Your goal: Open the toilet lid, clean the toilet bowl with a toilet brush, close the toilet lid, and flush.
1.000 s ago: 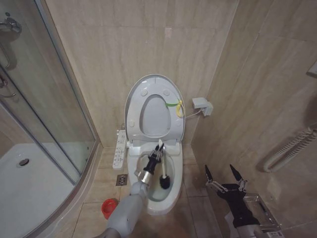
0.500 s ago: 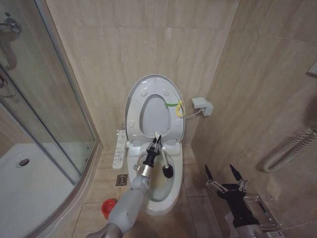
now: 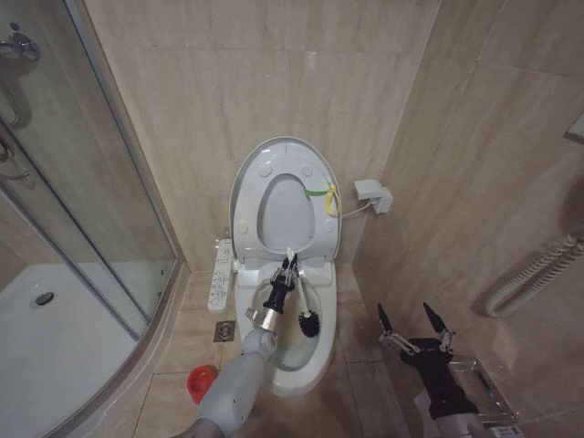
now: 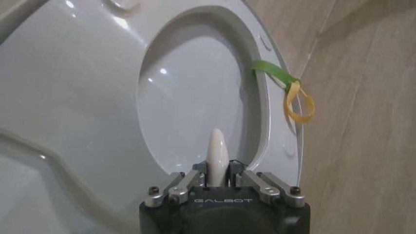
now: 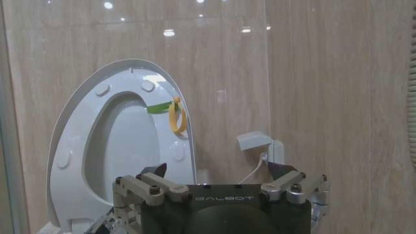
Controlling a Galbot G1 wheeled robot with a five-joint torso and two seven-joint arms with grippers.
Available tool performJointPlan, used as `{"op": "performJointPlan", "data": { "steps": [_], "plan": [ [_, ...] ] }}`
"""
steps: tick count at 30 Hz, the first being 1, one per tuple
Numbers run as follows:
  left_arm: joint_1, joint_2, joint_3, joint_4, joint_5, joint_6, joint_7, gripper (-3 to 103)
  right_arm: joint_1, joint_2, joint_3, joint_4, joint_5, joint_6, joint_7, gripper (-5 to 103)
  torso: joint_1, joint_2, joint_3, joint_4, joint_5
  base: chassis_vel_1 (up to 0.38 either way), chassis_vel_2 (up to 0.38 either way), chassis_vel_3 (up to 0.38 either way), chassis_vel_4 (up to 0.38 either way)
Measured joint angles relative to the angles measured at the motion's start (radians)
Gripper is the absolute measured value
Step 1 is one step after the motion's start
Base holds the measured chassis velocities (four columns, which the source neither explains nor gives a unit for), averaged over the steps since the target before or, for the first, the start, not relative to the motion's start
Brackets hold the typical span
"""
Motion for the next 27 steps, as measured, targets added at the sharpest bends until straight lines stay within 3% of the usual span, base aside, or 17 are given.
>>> {"op": "performJointPlan", "data": {
  "steps": [2,3,6,9,11,12,13,16,17,20,21,22,25,27],
  "plan": [
    [-0.004,0.0,-0.008,0.018,0.044,-0.01,0.003,21,0.0,0.0,0.0,0.0,0.0,0.0,0.0,100,0.0,0.0,0.0,-0.0003,0.0,0.0,0.0,0.0,0.0],
    [-0.008,0.001,-0.026,0.054,0.15,-0.035,0.009,21,0.0,0.0,0.0,0.0,0.0,0.0,0.0,100,0.0,0.0,0.0,0.0,0.0001,0.0,0.0,0.0,0.0],
    [-0.004,0.001,-0.045,0.077,0.34,-0.063,0.012,21,0.0,0.0,0.0,0.0,0.0,0.0,0.0,100,0.0,0.0,0.0,0.0001,0.0,0.0,0.0,0.0,0.0],
    [0.001,0.001,-0.054,0.069,0.4,-0.067,0.008,21,0.0,0.0,0.0,0.0,0.0,0.0,0.0,100,0.0,0.0,0.0,0.0002,0.0001,0.0,0.0,0.0,0.0],
    [-0.001,0.001,-0.048,0.057,0.37,-0.067,0.007,21,0.0,0.0,0.0,0.0,0.0,0.0,0.0,100,0.0,0.0,0.0,0.0001,0.0,0.0,0.0,0.0,0.0],
    [-0.004,0.001,-0.031,0.038,0.26,-0.065,0.017,21,0.0,0.0,0.0,0.0,0.0,0.0,0.0,100,0.0,0.0,0.0,0.0001,0.0001,0.0,0.0,0.0,0.0],
    [-0.004,0.001,-0.031,0.038,0.26,-0.065,0.017,21,0.0,0.0,0.0,0.0,0.0,0.0,0.0,100,0.0,0.0,0.0,0.0001,0.0001,0.0,0.0,0.0,0.0],
    [-0.015,0.0,-0.01,-0.004,0.018,-0.031,0.022,21,0.0,0.0,0.0,0.0,0.0,0.0,0.0,100,0.0,0.0,0.0,0.0,0.0001,0.0,0.0,0.0,0.0],
    [-0.02,0.001,-0.011,-0.004,-0.01,-0.025,0.022,21,0.0,0.0,0.0,0.0,0.0,0.0,0.0,100,0.0,0.0,0.0,0.0,0.0001,0.0,0.0,0.0,0.0],
    [-0.026,0.0,-0.012,0.013,0.011,-0.026,0.03,21,0.0,0.0,0.0,0.0,0.0,0.0,0.0,100,0.0,0.0,0.0,0.0001,0.0001,0.0,0.0,0.0,0.0],
    [-0.027,0.0,-0.022,0.037,0.089,-0.039,0.035,21,0.0,0.0,0.0,0.0,0.0,0.0,0.0,100,0.0,0.0,0.0,0.0,0.0,0.0,0.0,0.0,0.0],
    [-0.027,0.0,-0.022,0.037,0.089,-0.039,0.035,21,0.0,0.0,0.0,0.0,0.0,0.0,0.0,100,0.0,0.0,0.0,0.0,0.0,0.0,0.0,0.0,0.0],
    [-0.018,0.001,-0.048,0.064,0.301,-0.064,0.031,21,0.0,0.0,0.0,0.0,0.0,0.0,0.0,100,0.0,0.0,0.0,0.0002,0.0001,0.0,0.0,0.0,0.0],
    [-0.012,0.001,-0.05,0.063,0.336,-0.066,0.027,21,0.0,0.0,0.0,0.0,0.0,0.0,0.0,100,0.0,0.0,0.0,0.0002,0.0001,0.0,0.0,0.0,0.0]
  ]
}}
